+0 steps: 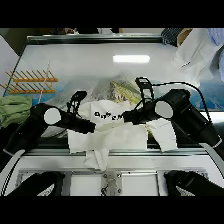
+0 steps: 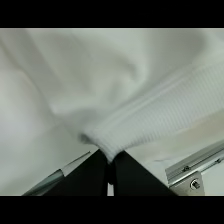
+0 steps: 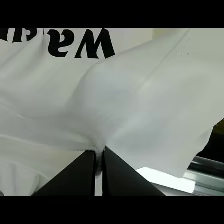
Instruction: Fold the clothes and pants, and hang the long-sleeved shirts on hangers.
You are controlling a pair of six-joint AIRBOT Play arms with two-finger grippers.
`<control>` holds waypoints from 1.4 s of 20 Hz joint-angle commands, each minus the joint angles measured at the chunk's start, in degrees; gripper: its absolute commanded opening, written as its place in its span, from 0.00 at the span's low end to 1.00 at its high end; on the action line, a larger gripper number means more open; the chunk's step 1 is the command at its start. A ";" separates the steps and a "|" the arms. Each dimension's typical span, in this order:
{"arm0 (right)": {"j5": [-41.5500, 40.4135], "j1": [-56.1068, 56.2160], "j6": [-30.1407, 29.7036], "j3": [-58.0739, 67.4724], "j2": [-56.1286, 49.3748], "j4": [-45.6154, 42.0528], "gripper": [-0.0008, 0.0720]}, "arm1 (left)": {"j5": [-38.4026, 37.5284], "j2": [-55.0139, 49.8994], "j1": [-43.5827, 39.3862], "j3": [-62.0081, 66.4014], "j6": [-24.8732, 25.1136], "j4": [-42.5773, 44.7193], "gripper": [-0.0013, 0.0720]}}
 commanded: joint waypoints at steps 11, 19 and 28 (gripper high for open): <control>-0.76 0.07 0.52 -0.26 0.09 -1.42 0.06 | 3.30 1.31 10.95 7.08 6.97 3.13 0.97; 1.20 0.09 0.50 -0.28 0.07 -1.42 0.06 | 7.41 -15.63 27.56 24.76 6.99 26.18 0.97; 2.73 0.09 0.48 -0.28 0.00 -1.44 0.06 | 11.85 -38.40 28.74 33.24 5.55 42.47 0.96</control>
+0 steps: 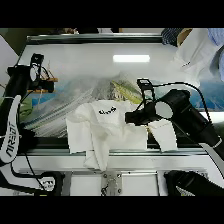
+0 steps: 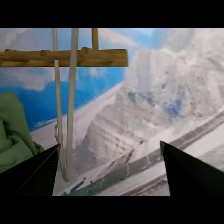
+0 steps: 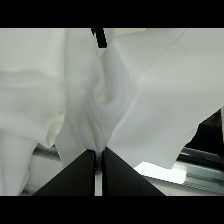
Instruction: Fold the clothes and pants, and hang the long-sleeved shirts on hangers.
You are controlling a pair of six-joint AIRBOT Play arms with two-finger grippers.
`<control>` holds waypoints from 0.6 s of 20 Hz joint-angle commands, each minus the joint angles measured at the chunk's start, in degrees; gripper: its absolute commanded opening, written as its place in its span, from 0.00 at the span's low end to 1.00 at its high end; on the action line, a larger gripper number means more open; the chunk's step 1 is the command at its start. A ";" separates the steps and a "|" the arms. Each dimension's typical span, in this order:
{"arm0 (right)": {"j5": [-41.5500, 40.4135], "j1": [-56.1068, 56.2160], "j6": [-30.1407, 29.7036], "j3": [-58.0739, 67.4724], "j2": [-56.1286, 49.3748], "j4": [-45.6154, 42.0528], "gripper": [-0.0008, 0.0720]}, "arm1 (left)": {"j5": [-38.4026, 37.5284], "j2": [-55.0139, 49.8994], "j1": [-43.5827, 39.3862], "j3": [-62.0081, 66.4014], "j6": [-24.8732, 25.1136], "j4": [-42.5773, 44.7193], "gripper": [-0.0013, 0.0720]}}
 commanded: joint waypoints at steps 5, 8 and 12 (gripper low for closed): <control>0.66 0.02 -0.02 0.02 -0.02 0.02 0.06 | 2.08 -9.09 1.66 1.42 -3.56 10.56 0.96; 0.96 0.02 -0.02 0.02 -0.04 0.02 0.06 | 2.89 -9.03 3.34 1.42 -3.80 10.49 0.96; 0.94 0.00 0.00 0.02 -0.04 0.00 0.06 | 6.34 -9.07 5.88 -1.84 -5.01 10.43 0.96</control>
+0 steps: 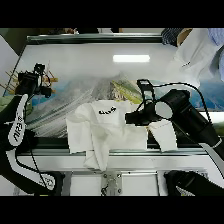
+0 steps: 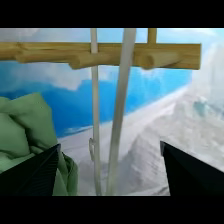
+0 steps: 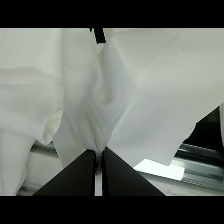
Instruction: Fold the clothes and pants, and hang the long-sleeved shirts on hangers.
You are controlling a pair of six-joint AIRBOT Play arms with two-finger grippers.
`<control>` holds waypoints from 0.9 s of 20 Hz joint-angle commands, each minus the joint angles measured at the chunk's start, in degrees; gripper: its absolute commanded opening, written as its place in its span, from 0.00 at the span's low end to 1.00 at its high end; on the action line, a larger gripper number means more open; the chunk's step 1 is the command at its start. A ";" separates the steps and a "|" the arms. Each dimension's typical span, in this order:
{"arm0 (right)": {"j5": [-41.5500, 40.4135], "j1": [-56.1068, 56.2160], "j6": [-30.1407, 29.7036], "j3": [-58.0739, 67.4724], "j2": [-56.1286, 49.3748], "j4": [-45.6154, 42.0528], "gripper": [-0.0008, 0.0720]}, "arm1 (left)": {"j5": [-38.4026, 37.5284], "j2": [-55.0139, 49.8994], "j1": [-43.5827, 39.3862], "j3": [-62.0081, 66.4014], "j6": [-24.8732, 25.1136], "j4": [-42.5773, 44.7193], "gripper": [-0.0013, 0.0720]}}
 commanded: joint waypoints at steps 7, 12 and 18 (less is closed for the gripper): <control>0.11 0.02 0.02 0.02 -0.07 0.02 0.06 | 14.40 -0.26 3.21 -8.61 -0.76 0.42 0.96; 0.11 0.02 0.02 0.02 -0.07 0.04 0.06 | 14.82 -1.99 5.60 -8.61 -0.76 -0.13 0.96; 0.11 0.02 0.02 0.02 -0.09 0.04 0.06 | 13.44 -3.54 5.42 -8.61 -0.79 -0.11 0.57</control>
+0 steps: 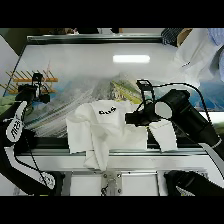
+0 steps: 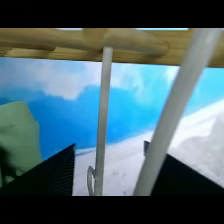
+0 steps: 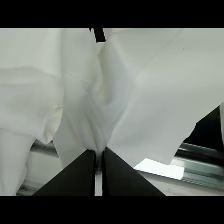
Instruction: Fold the clothes and pants, and hang the long-sleeved shirts on hangers.
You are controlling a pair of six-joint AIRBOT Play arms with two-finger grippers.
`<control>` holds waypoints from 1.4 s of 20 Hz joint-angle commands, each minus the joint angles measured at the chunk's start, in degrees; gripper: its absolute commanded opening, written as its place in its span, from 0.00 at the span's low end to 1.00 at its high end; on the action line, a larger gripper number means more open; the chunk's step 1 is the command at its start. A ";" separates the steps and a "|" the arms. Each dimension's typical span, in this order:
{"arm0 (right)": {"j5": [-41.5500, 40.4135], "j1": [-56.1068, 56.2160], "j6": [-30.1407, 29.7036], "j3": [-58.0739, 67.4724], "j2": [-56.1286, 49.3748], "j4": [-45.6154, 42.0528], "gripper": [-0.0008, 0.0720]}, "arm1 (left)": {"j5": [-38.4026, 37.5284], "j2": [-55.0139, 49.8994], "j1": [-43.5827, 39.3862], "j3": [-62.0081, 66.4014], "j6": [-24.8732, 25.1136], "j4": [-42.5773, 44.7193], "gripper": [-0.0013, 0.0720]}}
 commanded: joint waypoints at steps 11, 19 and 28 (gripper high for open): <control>0.00 0.02 0.02 0.02 -0.02 0.24 0.06 | -1.14 9.16 0.09 -0.11 0.11 -0.04 0.04; -0.09 0.00 0.02 0.04 0.00 0.22 0.06 | -9.64 25.75 -4.39 -0.11 0.20 -0.24 0.04; 0.00 -0.20 0.00 5.31 0.15 0.13 0.06 | -36.81 39.12 -7.50 -0.11 56.52 -51.69 0.04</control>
